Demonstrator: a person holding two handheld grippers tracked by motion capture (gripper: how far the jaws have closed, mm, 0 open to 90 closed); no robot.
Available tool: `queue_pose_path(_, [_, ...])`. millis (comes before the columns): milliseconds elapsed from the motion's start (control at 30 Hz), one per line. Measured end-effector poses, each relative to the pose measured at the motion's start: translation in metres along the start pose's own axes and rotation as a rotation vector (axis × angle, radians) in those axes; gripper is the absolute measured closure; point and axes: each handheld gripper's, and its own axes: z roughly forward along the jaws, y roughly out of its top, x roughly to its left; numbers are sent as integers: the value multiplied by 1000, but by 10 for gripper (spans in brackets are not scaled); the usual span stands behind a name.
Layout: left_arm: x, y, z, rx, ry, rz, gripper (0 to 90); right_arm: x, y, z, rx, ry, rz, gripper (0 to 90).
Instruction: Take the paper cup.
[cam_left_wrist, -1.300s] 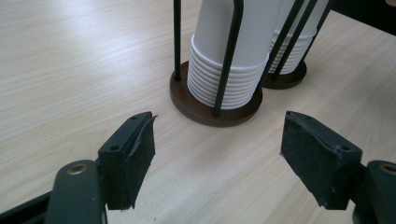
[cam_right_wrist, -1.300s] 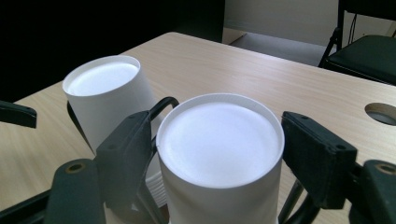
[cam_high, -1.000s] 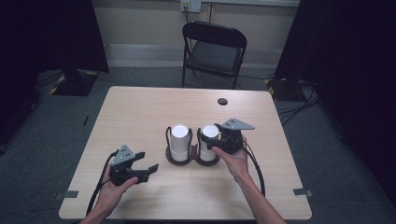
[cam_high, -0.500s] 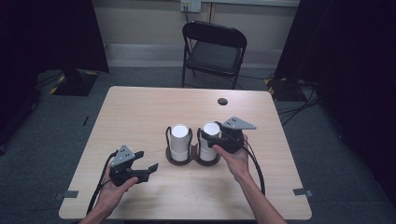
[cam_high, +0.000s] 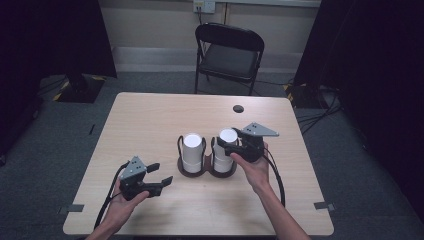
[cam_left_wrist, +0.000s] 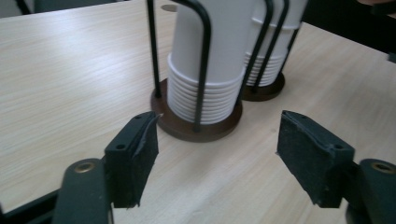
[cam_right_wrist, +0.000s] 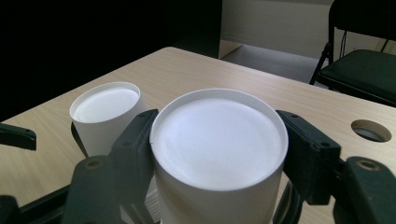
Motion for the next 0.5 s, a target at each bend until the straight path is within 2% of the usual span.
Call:
queue_pose_path(67, [0, 0, 1, 6, -30, -6, 324, -1, 1, -1, -12, 5, 6, 337])
queue_pose_path(233, [1, 1, -1, 12, -50, 4, 339, -2, 7, -4, -29, 14, 17, 338])
queue_pose_path(300, [3, 0, -2, 14, -78, -7, 330, -2, 9, -5, -28, 18, 27, 338])
queue_pose_path(400, [4, -2, -3, 6, -105, 5, 312, -1, 11, -5, -22, 26, 30, 339])
queue_pose_path(500, [3, -1, -3, -1, -113, 11, 292, 0, 13, -5, -25, 34, 33, 339])
